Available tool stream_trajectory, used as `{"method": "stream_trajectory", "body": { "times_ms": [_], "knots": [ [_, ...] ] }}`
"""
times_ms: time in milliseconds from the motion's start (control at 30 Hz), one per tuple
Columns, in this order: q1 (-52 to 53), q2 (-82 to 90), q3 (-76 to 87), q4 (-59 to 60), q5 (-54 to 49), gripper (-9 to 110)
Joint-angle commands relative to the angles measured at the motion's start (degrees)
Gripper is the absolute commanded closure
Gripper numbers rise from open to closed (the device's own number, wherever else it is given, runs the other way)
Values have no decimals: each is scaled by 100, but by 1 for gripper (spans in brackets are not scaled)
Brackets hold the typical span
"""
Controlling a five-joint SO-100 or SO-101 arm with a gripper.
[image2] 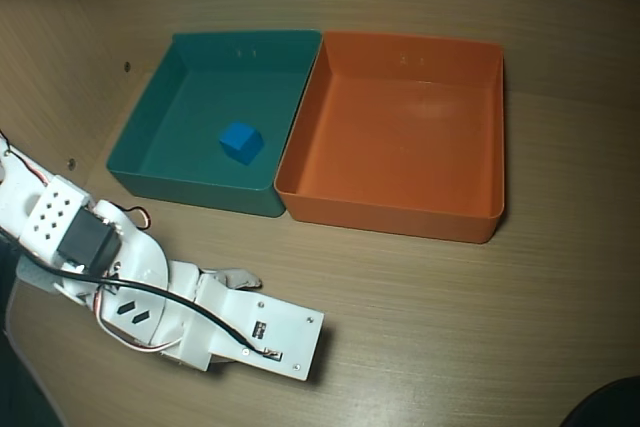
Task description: Grasp a cube and put it in the box.
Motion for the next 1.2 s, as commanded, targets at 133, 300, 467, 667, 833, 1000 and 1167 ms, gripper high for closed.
{"method": "stream_trajectory", "body": {
  "times_ms": [133,300,467,667,833,1000,1167],
  "knots": [
    [9,-62,-334,-70,62,66],
    [-18,-62,-325,-70,70,73],
    [-26,-62,-299,-70,79,90],
    [-26,-62,-299,-70,79,109],
    [-26,0,-396,-70,79,107],
    [-53,431,-642,-79,79,106],
    [-53,1160,-1090,-70,88,106]
  ]
}}
